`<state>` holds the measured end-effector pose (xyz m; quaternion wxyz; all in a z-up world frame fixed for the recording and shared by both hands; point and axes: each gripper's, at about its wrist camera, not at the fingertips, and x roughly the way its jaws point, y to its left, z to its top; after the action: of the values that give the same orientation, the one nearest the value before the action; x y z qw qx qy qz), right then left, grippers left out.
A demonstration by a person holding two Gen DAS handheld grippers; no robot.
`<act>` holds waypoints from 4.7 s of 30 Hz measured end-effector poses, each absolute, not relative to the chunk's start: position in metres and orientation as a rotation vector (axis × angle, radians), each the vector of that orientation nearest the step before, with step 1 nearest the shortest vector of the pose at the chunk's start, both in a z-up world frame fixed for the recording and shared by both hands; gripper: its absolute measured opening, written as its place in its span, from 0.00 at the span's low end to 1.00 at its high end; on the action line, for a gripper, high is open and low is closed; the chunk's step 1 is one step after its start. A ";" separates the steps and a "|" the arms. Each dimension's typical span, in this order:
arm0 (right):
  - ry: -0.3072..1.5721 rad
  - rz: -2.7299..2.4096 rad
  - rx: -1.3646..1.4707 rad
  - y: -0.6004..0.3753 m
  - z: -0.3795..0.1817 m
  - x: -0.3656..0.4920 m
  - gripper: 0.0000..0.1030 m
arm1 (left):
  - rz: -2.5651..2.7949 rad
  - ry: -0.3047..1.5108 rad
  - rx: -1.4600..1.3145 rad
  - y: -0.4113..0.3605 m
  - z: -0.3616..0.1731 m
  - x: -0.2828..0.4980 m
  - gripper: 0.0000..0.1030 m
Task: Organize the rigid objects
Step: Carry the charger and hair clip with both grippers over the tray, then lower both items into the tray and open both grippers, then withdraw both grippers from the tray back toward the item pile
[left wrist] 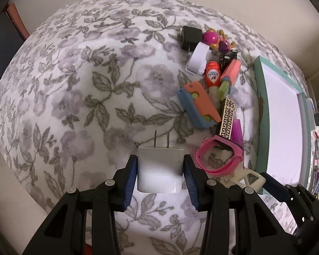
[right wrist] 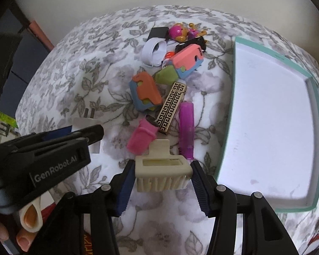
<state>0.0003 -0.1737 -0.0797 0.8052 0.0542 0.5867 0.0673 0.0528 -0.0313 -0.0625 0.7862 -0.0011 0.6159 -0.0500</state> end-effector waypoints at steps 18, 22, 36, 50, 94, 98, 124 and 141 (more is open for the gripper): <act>1.003 -0.020 0.263 -0.228 -0.013 -0.002 0.53 | -0.173 1.239 0.044 -0.069 -0.022 0.050 0.43; 0.931 -0.085 0.270 -0.248 0.011 0.002 0.53 | -0.215 1.213 0.070 -0.096 -0.008 0.059 0.43; 0.860 -0.293 0.409 -0.353 0.026 0.031 0.53 | -0.323 1.165 0.129 -0.193 0.003 0.093 0.44; 0.916 -0.404 0.402 -0.406 -0.017 0.052 0.53 | -0.361 1.190 0.224 -0.262 -0.034 0.128 0.44; 1.090 -0.452 0.327 -0.425 -0.066 0.075 0.61 | -0.398 1.212 0.138 -0.266 -0.056 0.141 0.49; 1.063 -0.448 0.316 -0.422 -0.053 0.073 0.62 | -0.381 1.179 0.126 -0.260 -0.042 0.142 0.65; 0.974 -0.433 0.307 -0.414 -0.029 0.070 1.00 | -0.267 1.044 0.010 -0.217 -0.017 0.159 0.94; 0.959 -0.393 0.237 -0.386 -0.015 0.072 1.00 | -0.223 0.977 -0.025 -0.190 0.019 0.147 0.94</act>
<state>0.0720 -0.3863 -0.0154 0.8620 0.1131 0.4572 -0.1873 0.1467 -0.1896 0.0187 0.8770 -0.0120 0.4683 -0.1068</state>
